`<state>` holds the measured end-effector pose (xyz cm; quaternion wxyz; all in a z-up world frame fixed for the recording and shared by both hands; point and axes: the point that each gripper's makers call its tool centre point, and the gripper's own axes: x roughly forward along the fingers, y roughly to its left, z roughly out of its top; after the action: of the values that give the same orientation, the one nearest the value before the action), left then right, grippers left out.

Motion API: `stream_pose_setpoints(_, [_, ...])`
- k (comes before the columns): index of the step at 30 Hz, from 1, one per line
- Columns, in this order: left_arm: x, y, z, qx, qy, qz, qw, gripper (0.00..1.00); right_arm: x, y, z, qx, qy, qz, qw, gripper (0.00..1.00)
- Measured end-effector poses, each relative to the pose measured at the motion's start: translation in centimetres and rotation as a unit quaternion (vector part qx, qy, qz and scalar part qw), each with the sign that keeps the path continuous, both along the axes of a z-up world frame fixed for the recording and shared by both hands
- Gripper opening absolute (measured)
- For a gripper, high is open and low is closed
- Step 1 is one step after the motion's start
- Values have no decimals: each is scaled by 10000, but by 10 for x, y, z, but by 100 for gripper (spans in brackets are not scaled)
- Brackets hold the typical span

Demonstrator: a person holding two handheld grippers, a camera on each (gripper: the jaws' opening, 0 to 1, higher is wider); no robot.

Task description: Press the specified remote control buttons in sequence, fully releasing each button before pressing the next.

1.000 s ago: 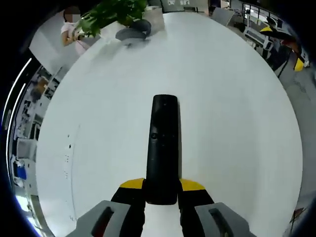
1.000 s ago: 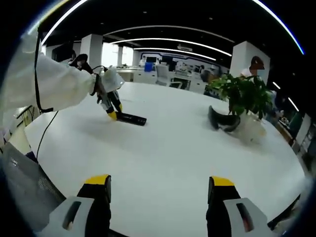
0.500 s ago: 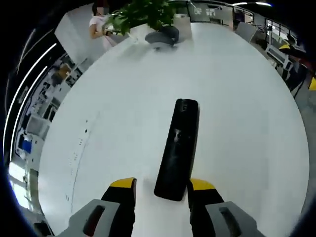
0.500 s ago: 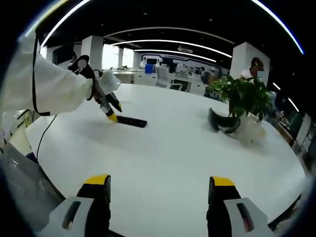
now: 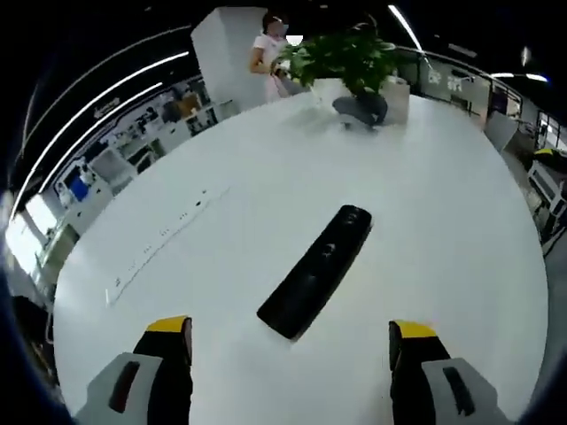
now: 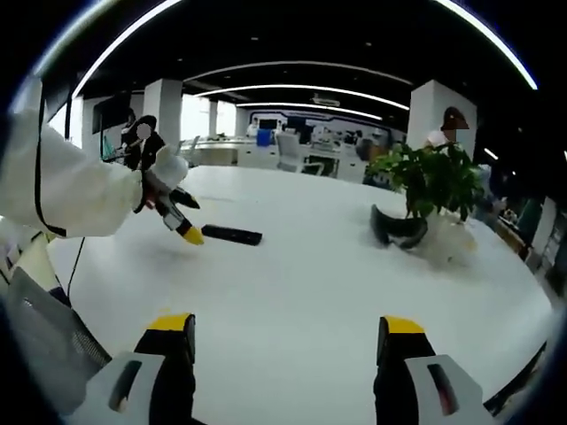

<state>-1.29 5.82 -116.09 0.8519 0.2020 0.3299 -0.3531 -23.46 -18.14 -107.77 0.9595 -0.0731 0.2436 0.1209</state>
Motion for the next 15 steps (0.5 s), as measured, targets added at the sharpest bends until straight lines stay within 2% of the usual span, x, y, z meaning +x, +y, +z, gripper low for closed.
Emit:
stream_pose_setpoints(2, [1, 6, 3, -27, -150, 145, 9998, 100, 0, 1, 1, 23, -24, 18, 10000, 85])
stream_pose_setpoints(5, [-21, 8, 13, -188, -184, 175, 9995, 100, 0, 3, 3, 34, -69, 44, 10000, 88])
stream_pose_setpoints(9, [-41, 17, 29, -259, -460, 333, 9981, 100, 1, 3, 5, 39, -127, 49, 9999, 94])
stream_pose_setpoints(11, [-48, 19, 37, -428, -546, 456, 9965, 100, 2, 3, 5, 52, -135, 38, 9999, 98])
stream_pose_setpoints(15, [-67, 25, 51, -746, -641, 709, 9926, 100, 1, 4, 5, 35, -152, 70, 9999, 99])
